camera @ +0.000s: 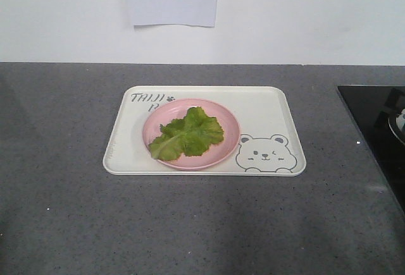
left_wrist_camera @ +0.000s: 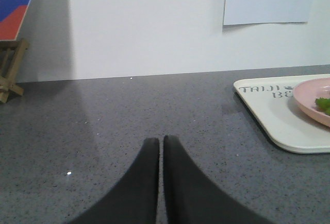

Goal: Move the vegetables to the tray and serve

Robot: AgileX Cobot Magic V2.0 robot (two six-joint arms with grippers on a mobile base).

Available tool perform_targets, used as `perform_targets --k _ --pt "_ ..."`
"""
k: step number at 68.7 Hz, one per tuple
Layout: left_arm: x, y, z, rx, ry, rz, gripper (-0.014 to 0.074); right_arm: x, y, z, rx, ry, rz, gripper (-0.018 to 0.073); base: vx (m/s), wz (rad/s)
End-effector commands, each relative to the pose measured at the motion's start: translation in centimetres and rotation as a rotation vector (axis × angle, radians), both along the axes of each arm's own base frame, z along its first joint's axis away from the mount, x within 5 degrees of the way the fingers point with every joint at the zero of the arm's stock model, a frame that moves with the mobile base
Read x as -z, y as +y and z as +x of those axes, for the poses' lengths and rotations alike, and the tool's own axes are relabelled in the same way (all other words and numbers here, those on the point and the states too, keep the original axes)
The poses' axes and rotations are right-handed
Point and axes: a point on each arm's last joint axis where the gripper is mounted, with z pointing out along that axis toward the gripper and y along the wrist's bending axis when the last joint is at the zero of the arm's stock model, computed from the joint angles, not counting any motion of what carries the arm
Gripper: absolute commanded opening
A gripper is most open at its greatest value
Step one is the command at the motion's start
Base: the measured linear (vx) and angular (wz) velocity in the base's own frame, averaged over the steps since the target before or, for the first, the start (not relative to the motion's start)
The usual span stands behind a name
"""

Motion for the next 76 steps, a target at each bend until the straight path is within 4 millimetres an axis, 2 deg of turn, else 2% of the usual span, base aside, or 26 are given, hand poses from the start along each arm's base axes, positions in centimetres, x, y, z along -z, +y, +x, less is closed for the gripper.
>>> perform_targets --k 1,76 --pt "-0.01 0.02 -0.03 -0.001 -0.069 -0.011 -0.0006 -0.24 0.06 -0.05 -0.002 -0.074 -0.016 -0.0003 0.0 0.0" --pt "-0.01 0.02 -0.03 -0.001 -0.069 -0.011 -0.0006 -0.24 0.07 -0.05 -0.003 -0.073 -0.007 -0.0003 0.0 0.0"
